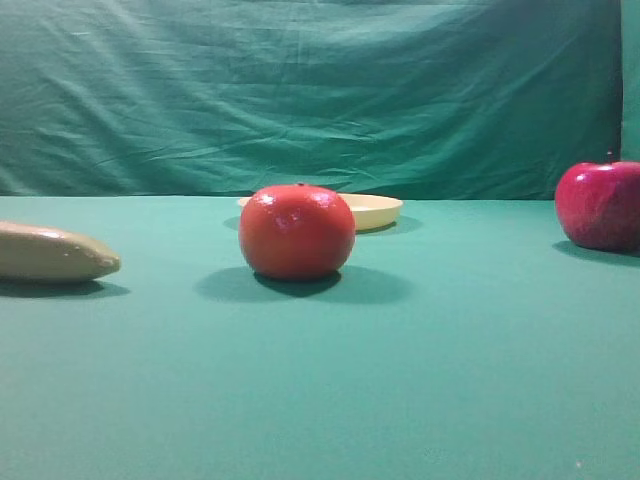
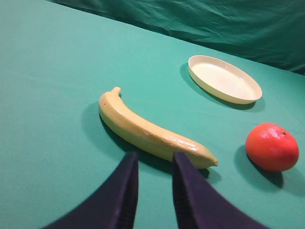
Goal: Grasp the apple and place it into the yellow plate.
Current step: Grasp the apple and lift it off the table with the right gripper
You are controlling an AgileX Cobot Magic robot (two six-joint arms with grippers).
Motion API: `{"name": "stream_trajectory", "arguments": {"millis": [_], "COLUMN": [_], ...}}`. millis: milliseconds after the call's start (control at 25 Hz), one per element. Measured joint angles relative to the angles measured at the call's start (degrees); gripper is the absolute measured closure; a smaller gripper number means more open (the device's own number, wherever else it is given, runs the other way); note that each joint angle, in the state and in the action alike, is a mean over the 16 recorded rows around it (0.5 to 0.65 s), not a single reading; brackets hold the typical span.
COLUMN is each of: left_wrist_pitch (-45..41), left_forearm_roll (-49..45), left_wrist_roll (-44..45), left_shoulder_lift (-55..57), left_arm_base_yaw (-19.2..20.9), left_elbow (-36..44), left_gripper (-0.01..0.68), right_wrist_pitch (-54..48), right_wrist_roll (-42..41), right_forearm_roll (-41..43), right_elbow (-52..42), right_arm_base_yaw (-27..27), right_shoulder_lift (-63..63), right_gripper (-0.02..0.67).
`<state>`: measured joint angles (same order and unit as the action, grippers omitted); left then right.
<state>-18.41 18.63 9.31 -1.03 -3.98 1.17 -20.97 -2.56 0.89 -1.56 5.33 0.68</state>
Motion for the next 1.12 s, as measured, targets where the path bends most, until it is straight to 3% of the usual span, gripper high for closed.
{"name": "stream_trajectory", "arguments": {"millis": [760,1120], "left_wrist_pitch": [0.0,0.0], "left_forearm_roll": [0.0,0.0], "left_wrist_roll": [0.0,0.0], "left_shoulder_lift": [0.0,0.0], "left_arm_base_yaw": [0.0,0.0], "left_elbow": [0.0,0.0], "left_gripper": [0.516,0.516], "right_wrist_pitch": [0.04,2.74], "right_wrist_roll": [0.0,0.03], "right_forearm_roll": [-0.49,-9.98], "right_elbow": [0.0,-0.05], "right_arm_base_yaw": [0.0,0.0], "right_shoulder_lift": [0.0,0.0], "right_gripper": [0.649,0.649]}}
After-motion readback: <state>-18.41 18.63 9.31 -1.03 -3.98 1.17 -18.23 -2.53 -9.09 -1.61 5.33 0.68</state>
